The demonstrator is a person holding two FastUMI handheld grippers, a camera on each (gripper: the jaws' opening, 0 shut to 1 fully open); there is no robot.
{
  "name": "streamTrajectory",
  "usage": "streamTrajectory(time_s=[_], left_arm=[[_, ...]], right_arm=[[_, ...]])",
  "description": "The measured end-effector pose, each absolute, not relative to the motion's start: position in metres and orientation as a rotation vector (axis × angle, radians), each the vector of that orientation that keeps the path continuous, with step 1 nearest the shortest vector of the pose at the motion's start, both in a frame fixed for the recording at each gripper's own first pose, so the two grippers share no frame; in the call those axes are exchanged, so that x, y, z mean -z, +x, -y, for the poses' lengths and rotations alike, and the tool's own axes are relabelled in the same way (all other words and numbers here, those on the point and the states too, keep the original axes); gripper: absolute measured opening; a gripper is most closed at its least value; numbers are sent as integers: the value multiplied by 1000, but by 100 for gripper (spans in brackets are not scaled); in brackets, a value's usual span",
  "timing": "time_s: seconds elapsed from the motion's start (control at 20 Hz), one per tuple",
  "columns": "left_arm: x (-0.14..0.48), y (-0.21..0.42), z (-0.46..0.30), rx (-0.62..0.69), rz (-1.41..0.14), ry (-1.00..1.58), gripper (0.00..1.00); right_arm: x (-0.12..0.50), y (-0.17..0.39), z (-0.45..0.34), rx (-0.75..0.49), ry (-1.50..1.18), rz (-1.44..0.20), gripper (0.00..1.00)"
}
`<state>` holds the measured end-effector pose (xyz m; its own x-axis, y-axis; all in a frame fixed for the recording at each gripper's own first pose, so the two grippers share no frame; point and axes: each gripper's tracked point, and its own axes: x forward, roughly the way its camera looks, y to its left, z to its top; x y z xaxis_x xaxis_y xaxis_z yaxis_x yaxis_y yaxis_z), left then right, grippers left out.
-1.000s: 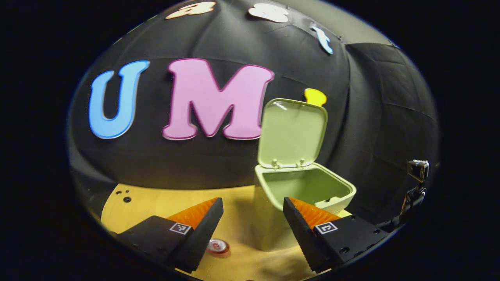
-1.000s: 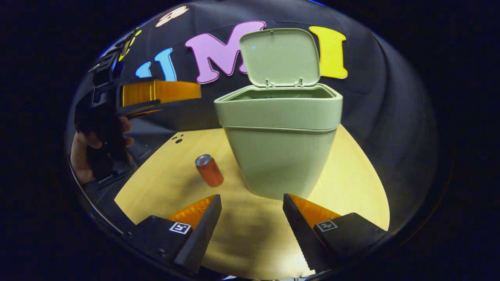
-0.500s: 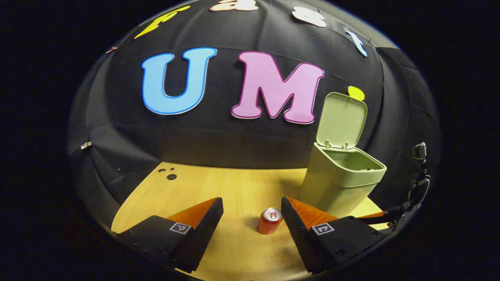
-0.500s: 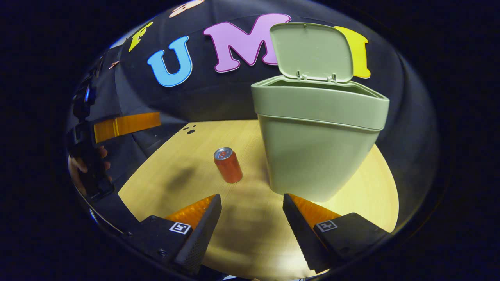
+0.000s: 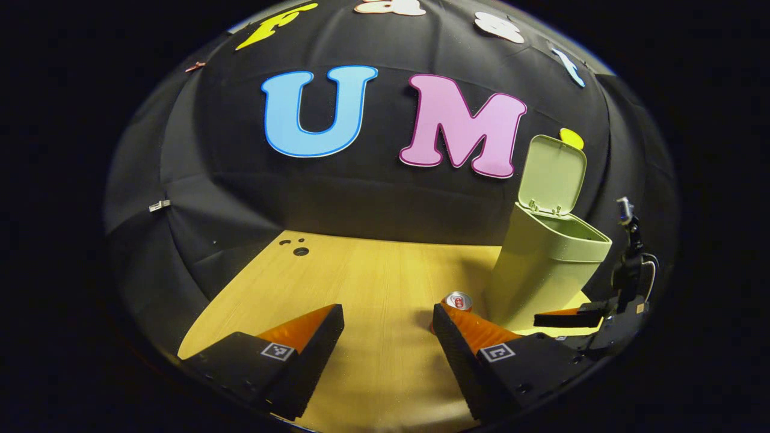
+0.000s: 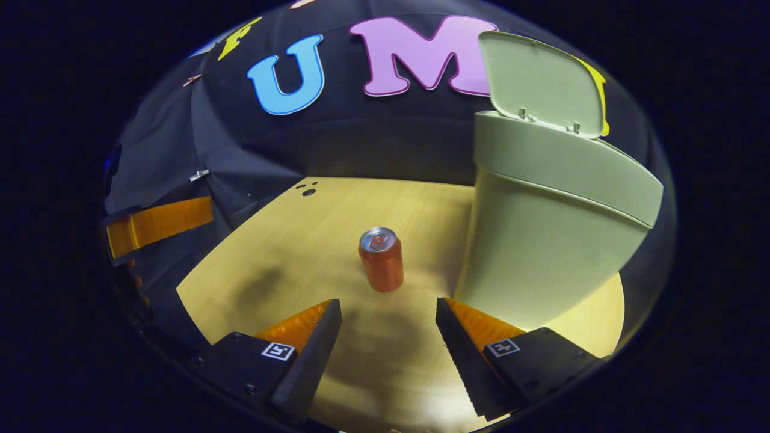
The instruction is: Press the lid of the desktop garbage bin to open it, pick up the crumpled paper on the desktop and throw it into the bin, then pick up the pop can on the desktop and drop it into the bin, and finally close the garbage bin lid.
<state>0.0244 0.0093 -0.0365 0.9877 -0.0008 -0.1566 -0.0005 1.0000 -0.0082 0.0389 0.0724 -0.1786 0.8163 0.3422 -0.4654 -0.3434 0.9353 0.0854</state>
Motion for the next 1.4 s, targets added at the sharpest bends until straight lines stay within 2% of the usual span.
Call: streamTrajectory(time_s=[0.35, 0.95, 1.4], left_arm=[[44, -1, -48, -73, -162, -6, 96], [53, -34, -100, -210, -207, 3, 96], [55, -25, -106, -220, -237, -4, 96]], right_arm=[[196, 73, -103, -377, -71, -513, 99], [219, 149, -114, -307, -109, -543, 99], [240, 171, -121, -298, -102, -591, 98]])
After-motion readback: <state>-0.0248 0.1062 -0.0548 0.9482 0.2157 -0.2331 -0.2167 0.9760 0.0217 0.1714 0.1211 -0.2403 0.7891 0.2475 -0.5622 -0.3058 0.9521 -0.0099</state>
